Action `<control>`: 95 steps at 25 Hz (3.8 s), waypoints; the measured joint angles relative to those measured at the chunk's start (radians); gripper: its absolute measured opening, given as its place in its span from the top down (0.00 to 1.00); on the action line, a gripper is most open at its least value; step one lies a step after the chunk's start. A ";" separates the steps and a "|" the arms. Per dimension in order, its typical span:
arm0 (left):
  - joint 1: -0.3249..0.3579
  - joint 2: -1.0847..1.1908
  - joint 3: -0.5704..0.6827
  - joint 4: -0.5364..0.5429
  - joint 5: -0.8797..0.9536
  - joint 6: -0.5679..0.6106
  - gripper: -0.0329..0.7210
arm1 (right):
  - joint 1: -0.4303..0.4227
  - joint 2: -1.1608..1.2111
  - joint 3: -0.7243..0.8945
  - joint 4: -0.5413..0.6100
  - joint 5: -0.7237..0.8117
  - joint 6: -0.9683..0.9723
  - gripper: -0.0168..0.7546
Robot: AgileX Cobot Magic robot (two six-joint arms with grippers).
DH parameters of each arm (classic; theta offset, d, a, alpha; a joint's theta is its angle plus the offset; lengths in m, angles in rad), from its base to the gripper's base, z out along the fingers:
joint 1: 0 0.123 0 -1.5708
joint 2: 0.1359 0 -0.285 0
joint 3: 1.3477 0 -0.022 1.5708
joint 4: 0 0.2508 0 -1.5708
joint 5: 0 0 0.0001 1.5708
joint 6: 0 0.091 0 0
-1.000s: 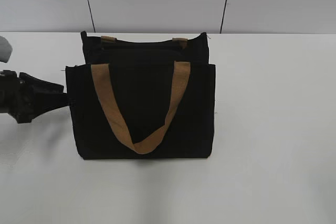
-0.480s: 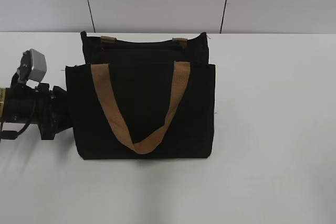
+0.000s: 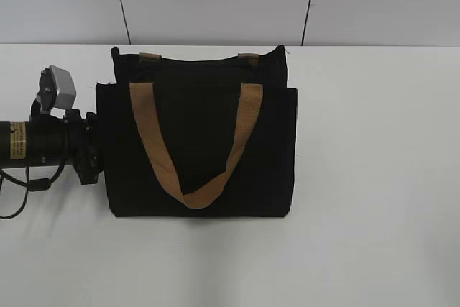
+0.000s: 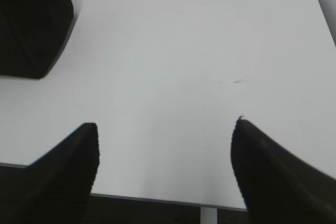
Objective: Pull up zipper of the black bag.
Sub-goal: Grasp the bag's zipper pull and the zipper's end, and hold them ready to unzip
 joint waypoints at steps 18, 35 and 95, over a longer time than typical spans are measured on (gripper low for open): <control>0.081 -0.336 0.000 0.197 0.143 -0.239 0.92 | 0.000 0.000 0.000 0.005 -0.001 0.012 0.21; 0.081 -0.573 -0.005 0.305 0.221 -0.518 0.93 | 0.000 0.503 -0.158 0.158 -0.320 -0.198 0.22; 0.081 -0.572 -0.228 0.485 0.118 -0.865 0.93 | 0.816 1.965 -1.231 0.056 -0.483 0.381 1.00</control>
